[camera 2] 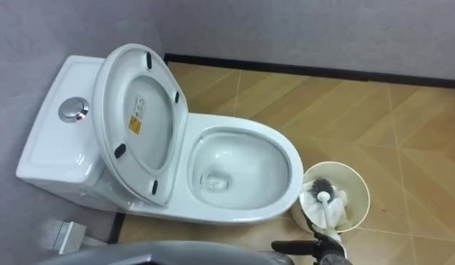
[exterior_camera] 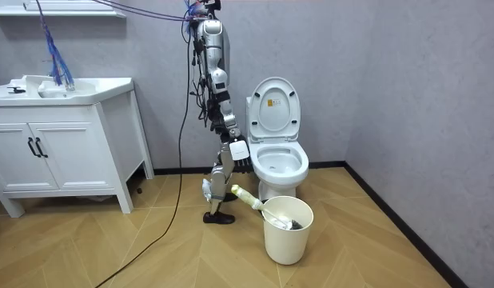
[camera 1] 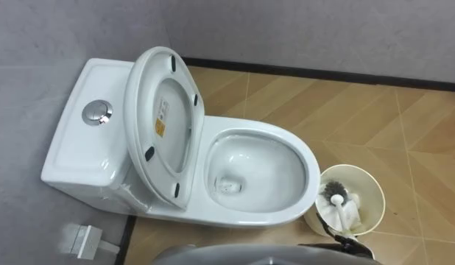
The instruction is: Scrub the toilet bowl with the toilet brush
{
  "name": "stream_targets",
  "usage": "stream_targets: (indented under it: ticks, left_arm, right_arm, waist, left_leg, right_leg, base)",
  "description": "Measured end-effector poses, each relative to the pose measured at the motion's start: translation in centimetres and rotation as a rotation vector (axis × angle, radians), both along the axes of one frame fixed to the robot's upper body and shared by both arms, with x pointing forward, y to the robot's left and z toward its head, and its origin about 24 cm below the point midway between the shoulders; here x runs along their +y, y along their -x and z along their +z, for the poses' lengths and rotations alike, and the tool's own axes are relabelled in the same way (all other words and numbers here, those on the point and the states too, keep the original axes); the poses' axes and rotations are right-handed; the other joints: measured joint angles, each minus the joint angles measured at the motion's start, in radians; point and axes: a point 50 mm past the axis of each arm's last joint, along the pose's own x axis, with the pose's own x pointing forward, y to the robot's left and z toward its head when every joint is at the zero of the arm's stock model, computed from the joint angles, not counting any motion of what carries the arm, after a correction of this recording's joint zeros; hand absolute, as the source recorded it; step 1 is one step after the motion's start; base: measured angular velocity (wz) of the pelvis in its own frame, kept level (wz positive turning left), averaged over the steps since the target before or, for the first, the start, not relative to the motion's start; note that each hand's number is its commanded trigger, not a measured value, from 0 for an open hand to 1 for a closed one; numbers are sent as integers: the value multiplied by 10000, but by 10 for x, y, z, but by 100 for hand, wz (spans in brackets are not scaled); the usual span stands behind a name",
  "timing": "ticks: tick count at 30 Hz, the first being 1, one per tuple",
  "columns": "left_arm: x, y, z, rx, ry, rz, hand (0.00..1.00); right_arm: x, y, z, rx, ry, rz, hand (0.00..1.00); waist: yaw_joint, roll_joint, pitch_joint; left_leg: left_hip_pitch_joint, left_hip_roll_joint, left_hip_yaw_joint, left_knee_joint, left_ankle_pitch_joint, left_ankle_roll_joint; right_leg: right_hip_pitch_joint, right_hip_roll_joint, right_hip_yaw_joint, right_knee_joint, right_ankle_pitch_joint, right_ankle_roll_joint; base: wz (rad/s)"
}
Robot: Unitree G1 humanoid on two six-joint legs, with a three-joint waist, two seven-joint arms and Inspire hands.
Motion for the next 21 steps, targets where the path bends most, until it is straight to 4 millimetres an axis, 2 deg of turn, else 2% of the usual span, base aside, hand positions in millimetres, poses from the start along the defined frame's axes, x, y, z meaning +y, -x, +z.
stream_targets:
  ticks: [7, 11, 13, 21]
  left_arm:
    - [0, -1, 0, -183, -42, -21, 0]
    - [1, -2, 0, -463, -172, 378, 0]
    - [1, -3, 0, -811, -284, 944, 0]
    - [0, -11, 1, -1793, -748, 1025, 0]
  right_arm:
    - [0, -1, 0, -97, 35, 15, 0]
    - [-1, -4, 1, -173, 156, 46, 0]
    - [-2, -5, 2, -173, 519, 394, 0]
    - [-7, -10, 6, -443, 1908, 1620, 0]
  waist:
    - [-169, 15, 2]
    - [-151, 33, -10]
    - [-156, 56, -8]
    - [-128, 71, -34]
  left_leg:
    - [-3, 2, 4, -5, -8, -4]
    - [7, 7, 34, -10, -11, -3]
    - [9, 10, 52, -7, -11, -2]
    - [8, 22, 56, -2, -11, -3]
  right_leg:
    - [-9, 0, -1, 2, -8, -5]
    - [-16, -7, 25, 17, -16, -4]
    - [-21, 0, 43, 20, -15, -4]
    - [-54, 4, 56, 57, -15, -5]
  base:
    - [0]
    - [-1]
    - [-2]
    - [0]
